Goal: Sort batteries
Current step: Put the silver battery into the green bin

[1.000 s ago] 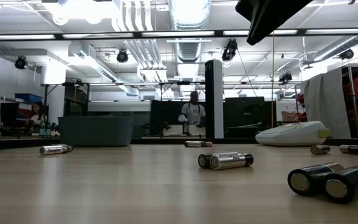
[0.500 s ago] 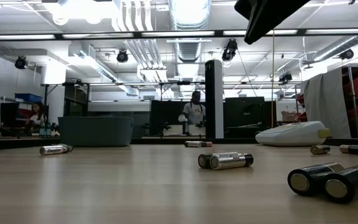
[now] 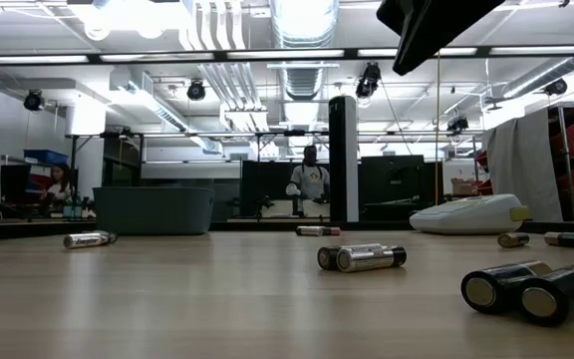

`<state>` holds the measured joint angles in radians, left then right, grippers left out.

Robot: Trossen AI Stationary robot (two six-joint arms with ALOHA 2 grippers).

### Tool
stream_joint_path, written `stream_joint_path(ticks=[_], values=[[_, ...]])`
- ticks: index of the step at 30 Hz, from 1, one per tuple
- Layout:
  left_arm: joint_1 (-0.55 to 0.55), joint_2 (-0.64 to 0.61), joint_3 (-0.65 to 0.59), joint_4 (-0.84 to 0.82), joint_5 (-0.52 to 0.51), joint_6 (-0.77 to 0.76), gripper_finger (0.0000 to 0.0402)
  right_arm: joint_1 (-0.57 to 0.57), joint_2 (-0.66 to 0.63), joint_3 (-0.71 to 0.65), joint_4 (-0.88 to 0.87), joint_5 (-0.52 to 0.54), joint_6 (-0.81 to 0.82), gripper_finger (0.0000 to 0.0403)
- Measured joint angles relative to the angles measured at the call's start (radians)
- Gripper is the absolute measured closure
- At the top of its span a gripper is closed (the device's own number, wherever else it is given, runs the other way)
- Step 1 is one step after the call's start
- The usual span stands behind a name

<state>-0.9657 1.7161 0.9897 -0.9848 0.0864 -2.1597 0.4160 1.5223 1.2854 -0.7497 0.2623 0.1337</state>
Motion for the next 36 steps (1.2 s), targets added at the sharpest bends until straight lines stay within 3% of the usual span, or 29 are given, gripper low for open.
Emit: stream_joint_path(ticks=[26, 33, 36], values=[[0.0, -0.003, -0.067, 0.054, 0.0, 0.003, 0.0325, -0.005, 0.0, -0.043, 0.033, 0.0, -0.004, 0.0364], [0.0, -0.002, -0.068, 0.02, -0.049, 0.027, 0.0327, 0.011, -0.017, -0.03, -0.098, 0.001, 0.046, 0.0364], [0.0, 0.0, -0.061, -0.002, -0.075, 0.046, 0.035, 0.032, -0.051, -0.029, -0.149, 0.001, 0.091, 0.0364]])
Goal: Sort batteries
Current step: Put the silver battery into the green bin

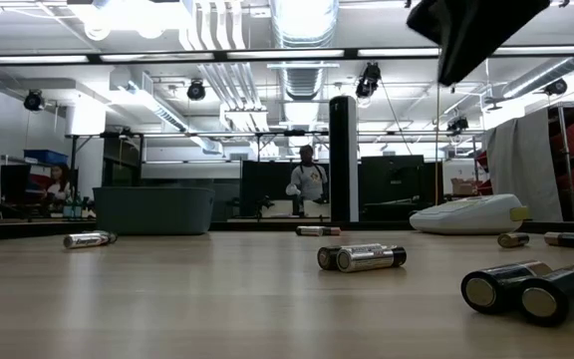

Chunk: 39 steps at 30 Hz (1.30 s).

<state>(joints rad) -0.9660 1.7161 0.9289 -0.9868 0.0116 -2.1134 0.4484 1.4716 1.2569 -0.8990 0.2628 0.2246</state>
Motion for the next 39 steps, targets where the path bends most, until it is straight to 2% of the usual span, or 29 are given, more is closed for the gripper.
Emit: stream_joint_path(ticks=[4, 10, 17, 22, 27, 35, 39], values=[[0.001, -0.001, 0.002, -0.033, -0.048, 0.006, 0.0387, 0.023, -0.055, -0.007, 0.008, 0.003, 0.044, 0.0364], [0.001, -0.014, 0.003, -0.049, -0.06, 0.012, 0.0399, 0.04, -0.096, -0.014, 0.023, 0.072, 0.053, 0.0364], [0.0, -0.038, 0.067, -0.147, -0.162, 0.038, 0.0399, 0.04, -0.098, -0.02, 0.075, 0.098, 0.019, 0.0364], [0.0, -0.051, 0.107, -0.177, -0.139, 0.039, 0.0401, 0.04, -0.097, -0.033, 0.099, 0.1, 0.009, 0.0364], [-0.003, -0.052, 0.128, -0.147, -0.116, 0.009, 0.0371, 0.04, -0.097, -0.047, 0.106, 0.104, 0.01, 0.0364], [-0.003, -0.052, 0.122, -0.138, -0.15, 0.006, 0.0289, 0.04, -0.096, -0.091, 0.132, 0.104, 0.01, 0.0364], [-0.003, -0.051, 0.109, -0.118, -0.151, 0.012, 0.0273, 0.04, -0.096, -0.107, 0.134, 0.104, 0.02, 0.0364]])
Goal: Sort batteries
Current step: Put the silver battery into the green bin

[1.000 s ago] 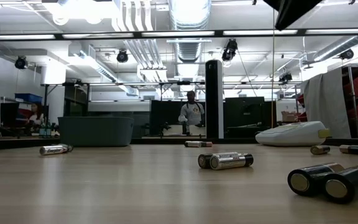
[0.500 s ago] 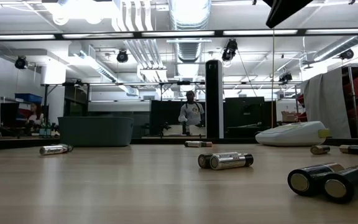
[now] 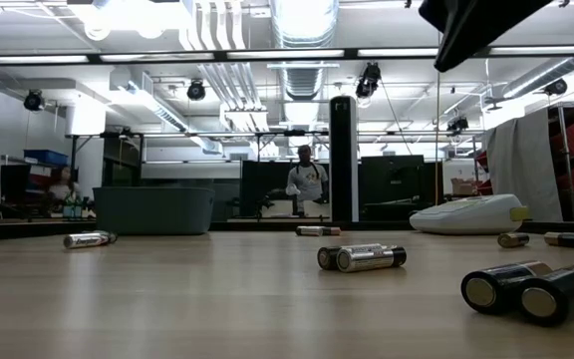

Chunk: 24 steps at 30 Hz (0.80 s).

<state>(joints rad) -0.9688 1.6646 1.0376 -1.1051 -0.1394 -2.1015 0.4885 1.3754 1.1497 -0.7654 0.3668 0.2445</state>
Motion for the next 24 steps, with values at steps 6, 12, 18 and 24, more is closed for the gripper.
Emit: stream_joint_path(ticks=[6, 12, 18, 24], values=[[-0.008, 0.0, -0.017, 0.078, -0.003, 0.045, 0.0274, 0.0, 0.0, -0.011, 0.001, 0.0, 0.025, 0.0364], [-0.011, 0.001, -0.041, 0.097, 0.04, 0.026, 0.0276, 0.0, 0.0, -0.015, 0.003, 0.0, 0.024, 0.0364], [-0.014, 0.001, -0.046, 0.099, 0.049, 0.021, 0.0276, 0.0, 0.0, -0.018, 0.012, 0.0, 0.018, 0.0364], [-0.02, 0.001, -0.071, 0.111, 0.047, 0.032, 0.0276, 0.0, 0.0, -0.021, 0.016, 0.0, 0.016, 0.0364]])
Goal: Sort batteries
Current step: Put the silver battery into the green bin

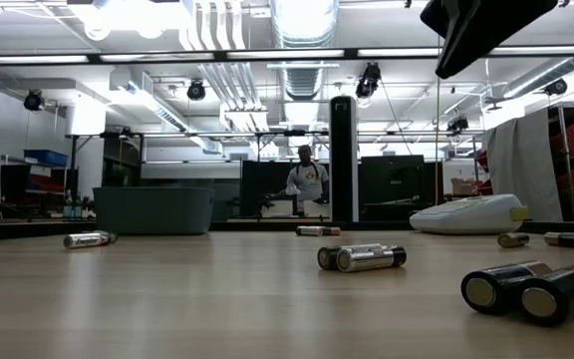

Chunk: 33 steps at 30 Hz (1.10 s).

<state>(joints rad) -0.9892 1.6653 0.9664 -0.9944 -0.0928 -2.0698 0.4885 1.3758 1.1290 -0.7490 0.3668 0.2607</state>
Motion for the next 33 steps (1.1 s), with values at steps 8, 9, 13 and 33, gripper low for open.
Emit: stream_joint_path(ticks=[8, 9, 13, 33], values=[[-0.007, 0.0, -0.064, 0.085, -0.001, 0.019, 0.0277, 0.0, 0.0, 0.0, 0.0, 0.0, 0.0, 0.0364], [-0.007, 0.0, -0.069, 0.084, -0.001, 0.02, 0.0277, 0.0, 0.0, 0.0, 0.0, 0.0, 0.0, 0.0364], [-0.014, -0.001, -0.093, 0.094, -0.003, 0.024, 0.0277, 0.0, 0.0, 0.0, 0.001, 0.0, 0.0, 0.0364], [-0.044, -0.001, -0.128, 0.138, -0.076, 0.049, 0.0379, 0.0, 0.0, -0.003, 0.008, 0.001, 0.0, 0.0364]])
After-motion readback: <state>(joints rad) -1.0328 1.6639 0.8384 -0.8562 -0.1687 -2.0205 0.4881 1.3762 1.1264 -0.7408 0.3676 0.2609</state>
